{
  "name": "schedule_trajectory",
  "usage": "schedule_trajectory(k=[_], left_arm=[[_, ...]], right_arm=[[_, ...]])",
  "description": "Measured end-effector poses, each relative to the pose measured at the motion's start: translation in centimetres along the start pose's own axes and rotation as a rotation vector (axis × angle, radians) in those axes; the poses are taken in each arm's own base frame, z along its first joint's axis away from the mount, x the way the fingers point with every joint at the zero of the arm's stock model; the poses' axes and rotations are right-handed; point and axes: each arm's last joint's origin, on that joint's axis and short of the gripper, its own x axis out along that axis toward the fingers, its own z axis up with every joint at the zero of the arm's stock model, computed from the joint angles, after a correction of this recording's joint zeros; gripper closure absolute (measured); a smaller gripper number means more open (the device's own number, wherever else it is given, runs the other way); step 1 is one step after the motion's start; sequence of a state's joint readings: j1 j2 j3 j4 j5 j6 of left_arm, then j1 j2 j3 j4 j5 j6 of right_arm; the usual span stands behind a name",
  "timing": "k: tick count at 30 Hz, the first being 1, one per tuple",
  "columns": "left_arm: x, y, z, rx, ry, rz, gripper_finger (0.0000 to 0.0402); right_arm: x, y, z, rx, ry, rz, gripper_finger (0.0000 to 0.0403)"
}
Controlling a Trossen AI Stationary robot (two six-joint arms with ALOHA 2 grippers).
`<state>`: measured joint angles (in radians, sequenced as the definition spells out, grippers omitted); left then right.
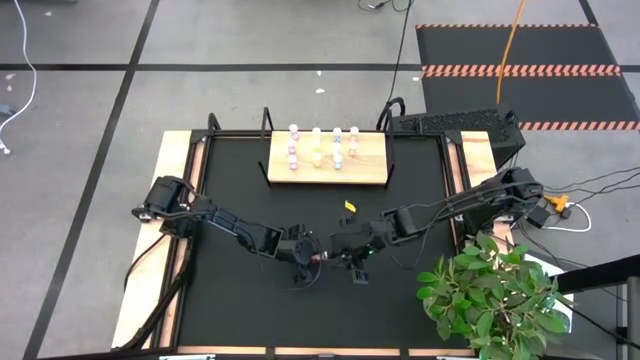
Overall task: Pick and place medicine bottles onto shelf by color
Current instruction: Put the orange pill bottle on the shelf aligned with the other orange pill bottles
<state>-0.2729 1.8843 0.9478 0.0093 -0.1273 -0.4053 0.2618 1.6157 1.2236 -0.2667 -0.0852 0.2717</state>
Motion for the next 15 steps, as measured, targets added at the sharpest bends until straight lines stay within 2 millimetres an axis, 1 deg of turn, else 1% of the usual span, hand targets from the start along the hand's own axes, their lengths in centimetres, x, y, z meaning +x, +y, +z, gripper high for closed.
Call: schedule_trajectory(k=[4, 7, 9, 11, 15], left_arm=[[-0.2, 0.0, 0.1, -0.008, -0.005, -0.008, 0.0307], [-0.5, -0.2, 0.3, -0.027, -0.02, -0.028, 0.0284], [-0.5, -0.2, 0.6, -0.031, -0.045, -0.046, 0.0278], [-0.8, -0.2, 1.1, -0.039, -0.075, -0.058, 0.0281], [-1.6, -0.1, 2.3, -0.057, -0.143, -0.082, 0.0306]], right_arm=[[-3.0, 0.0, 1.3, -0.006, -0.091, 0.029, 0.0282], [-5.3, -0.6, 1.9, -0.008, -0.152, -0.016, 0.0282], [-6.9, -1.1, 2.2, -0.011, -0.181, -0.044, 0.0282], [-8.2, -1.7, 2.2, -0.021, -0.184, -0.062, 0.0282], [-10.4, -2.7, 1.9, 0.002, -0.165, -0.099, 0.0282]])
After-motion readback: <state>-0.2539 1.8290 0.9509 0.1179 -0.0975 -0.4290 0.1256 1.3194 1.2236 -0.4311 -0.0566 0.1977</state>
